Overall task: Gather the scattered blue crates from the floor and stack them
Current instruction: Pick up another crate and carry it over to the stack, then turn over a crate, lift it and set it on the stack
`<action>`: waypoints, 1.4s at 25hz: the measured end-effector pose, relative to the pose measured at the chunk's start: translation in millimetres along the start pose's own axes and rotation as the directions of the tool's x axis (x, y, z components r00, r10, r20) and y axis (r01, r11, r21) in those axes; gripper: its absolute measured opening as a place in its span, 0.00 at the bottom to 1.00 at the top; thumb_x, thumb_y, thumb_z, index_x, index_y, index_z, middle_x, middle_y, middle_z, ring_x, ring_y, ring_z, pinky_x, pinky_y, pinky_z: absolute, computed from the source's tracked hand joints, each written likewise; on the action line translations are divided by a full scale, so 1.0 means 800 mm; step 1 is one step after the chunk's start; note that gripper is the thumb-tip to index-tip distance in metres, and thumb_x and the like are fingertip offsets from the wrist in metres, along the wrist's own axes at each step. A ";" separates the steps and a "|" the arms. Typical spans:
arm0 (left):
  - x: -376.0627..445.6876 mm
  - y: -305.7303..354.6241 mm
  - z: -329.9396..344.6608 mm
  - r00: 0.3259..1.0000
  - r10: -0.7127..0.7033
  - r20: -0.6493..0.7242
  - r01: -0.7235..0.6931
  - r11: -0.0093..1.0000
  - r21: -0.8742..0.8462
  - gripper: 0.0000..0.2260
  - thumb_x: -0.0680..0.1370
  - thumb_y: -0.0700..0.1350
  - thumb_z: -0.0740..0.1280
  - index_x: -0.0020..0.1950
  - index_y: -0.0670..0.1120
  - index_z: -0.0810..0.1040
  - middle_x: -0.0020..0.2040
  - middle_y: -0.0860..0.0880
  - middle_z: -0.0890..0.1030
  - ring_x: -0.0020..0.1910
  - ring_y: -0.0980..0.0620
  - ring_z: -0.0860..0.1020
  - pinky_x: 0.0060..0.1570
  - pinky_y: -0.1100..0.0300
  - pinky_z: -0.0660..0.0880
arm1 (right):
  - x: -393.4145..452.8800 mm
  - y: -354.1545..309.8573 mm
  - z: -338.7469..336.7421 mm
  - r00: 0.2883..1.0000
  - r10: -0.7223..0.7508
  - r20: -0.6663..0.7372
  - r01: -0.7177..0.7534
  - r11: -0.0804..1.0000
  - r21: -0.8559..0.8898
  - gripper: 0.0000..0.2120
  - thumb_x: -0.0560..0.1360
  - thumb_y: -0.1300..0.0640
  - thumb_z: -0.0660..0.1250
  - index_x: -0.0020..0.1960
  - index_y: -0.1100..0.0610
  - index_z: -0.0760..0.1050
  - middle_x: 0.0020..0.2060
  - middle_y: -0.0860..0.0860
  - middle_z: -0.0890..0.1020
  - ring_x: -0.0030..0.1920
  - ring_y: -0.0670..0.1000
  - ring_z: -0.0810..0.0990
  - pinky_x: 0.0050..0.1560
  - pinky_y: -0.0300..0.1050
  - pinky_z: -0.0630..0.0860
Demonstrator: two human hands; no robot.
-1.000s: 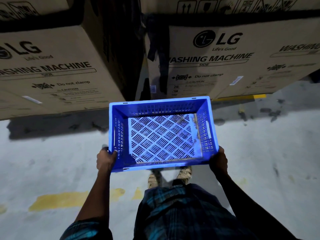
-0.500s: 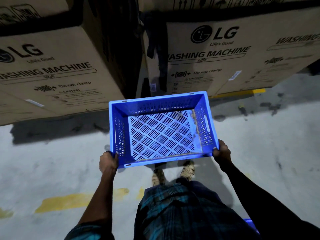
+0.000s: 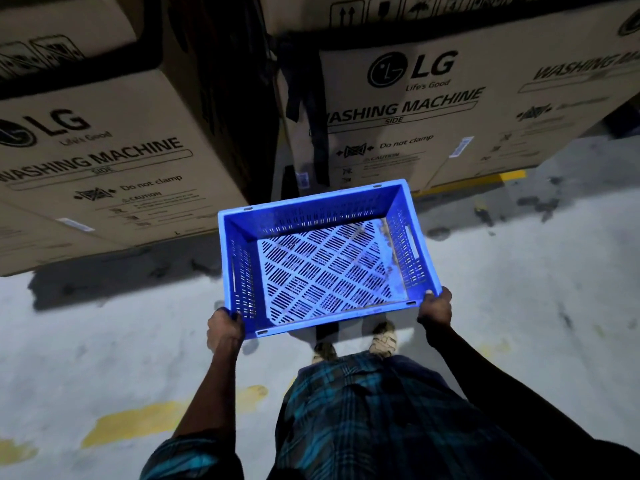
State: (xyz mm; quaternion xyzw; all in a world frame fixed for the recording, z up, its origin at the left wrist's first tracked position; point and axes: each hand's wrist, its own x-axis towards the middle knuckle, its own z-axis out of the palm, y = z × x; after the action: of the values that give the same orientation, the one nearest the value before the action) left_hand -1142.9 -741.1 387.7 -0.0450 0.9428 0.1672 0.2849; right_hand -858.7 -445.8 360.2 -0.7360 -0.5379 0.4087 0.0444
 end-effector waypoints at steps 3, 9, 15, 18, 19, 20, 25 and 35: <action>0.001 -0.010 -0.003 0.999 -0.053 0.002 0.053 0.998 -0.036 0.18 0.76 0.56 0.68 0.51 0.41 0.79 0.53 0.37 0.81 0.52 0.35 0.80 0.51 0.47 0.76 | 0.010 -0.007 0.004 0.996 0.094 -0.010 -0.093 0.995 0.047 0.23 0.79 0.54 0.59 0.70 0.63 0.62 0.63 0.69 0.73 0.61 0.68 0.75 0.61 0.60 0.74; -0.034 -0.046 0.005 0.991 -0.134 0.005 0.133 0.985 -0.111 0.30 0.74 0.68 0.61 0.51 0.41 0.80 0.51 0.35 0.82 0.50 0.35 0.81 0.53 0.47 0.78 | -0.010 -0.003 0.025 0.977 0.210 -0.033 -0.196 0.950 0.243 0.36 0.72 0.50 0.69 0.70 0.66 0.57 0.67 0.69 0.67 0.63 0.69 0.74 0.60 0.65 0.75; -0.065 -0.073 0.066 0.980 -0.036 0.198 0.065 0.987 -0.144 0.49 0.65 0.83 0.42 0.51 0.42 0.79 0.49 0.36 0.82 0.44 0.36 0.82 0.49 0.42 0.81 | -0.058 0.065 0.066 0.988 0.151 0.039 -0.156 0.929 0.335 0.38 0.66 0.36 0.66 0.65 0.60 0.63 0.55 0.59 0.75 0.51 0.57 0.79 0.53 0.57 0.78; -0.081 -0.070 0.085 0.929 0.106 0.355 -0.108 0.994 -0.015 0.45 0.67 0.81 0.47 0.49 0.41 0.79 0.47 0.36 0.82 0.44 0.36 0.82 0.47 0.41 0.81 | -0.116 0.090 0.050 0.971 0.190 0.146 -0.232 0.901 0.367 0.26 0.76 0.53 0.68 0.69 0.58 0.64 0.53 0.57 0.74 0.42 0.55 0.77 0.38 0.50 0.78; -0.080 -0.068 0.094 0.907 0.150 0.393 -0.163 0.987 0.000 0.43 0.68 0.79 0.52 0.52 0.42 0.80 0.48 0.36 0.83 0.45 0.36 0.82 0.47 0.41 0.81 | -0.125 0.106 0.044 0.966 0.190 0.173 -0.244 0.890 0.384 0.24 0.77 0.55 0.68 0.69 0.58 0.64 0.53 0.57 0.74 0.40 0.54 0.77 0.35 0.48 0.76; -0.085 -0.059 0.096 0.883 0.191 0.429 -0.214 0.977 0.006 0.38 0.69 0.76 0.56 0.53 0.43 0.80 0.49 0.35 0.83 0.46 0.35 0.82 0.46 0.42 0.81 | -0.134 0.122 0.035 0.967 0.178 0.184 -0.239 0.884 0.401 0.23 0.77 0.56 0.68 0.69 0.58 0.65 0.54 0.57 0.74 0.40 0.54 0.77 0.34 0.46 0.75; -0.114 0.006 0.126 0.660 0.426 0.619 -0.543 0.839 0.001 0.13 0.74 0.56 0.69 0.40 0.48 0.77 0.46 0.31 0.83 0.48 0.32 0.82 0.41 0.52 0.72 | -0.192 0.214 -0.046 0.964 0.265 -0.006 -0.238 0.874 0.424 0.16 0.78 0.58 0.65 0.65 0.60 0.72 0.49 0.59 0.81 0.40 0.59 0.78 0.39 0.51 0.76; -0.294 -0.018 0.244 0.237 0.483 0.843 -0.889 0.458 -0.013 0.16 0.74 0.54 0.69 0.52 0.42 0.81 0.42 0.36 0.83 0.44 0.34 0.81 0.41 0.54 0.71 | -0.421 0.469 -0.120 0.754 0.623 -0.206 -0.192 0.510 0.839 0.12 0.78 0.60 0.65 0.61 0.58 0.75 0.46 0.56 0.82 0.38 0.55 0.81 0.34 0.44 0.74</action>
State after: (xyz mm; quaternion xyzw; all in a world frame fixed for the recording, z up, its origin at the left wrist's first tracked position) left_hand -842.0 -690.7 360.6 0.5381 0.6482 0.0429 0.5370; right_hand -542.3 -845.7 420.5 -0.8274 -0.0801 0.3978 0.3883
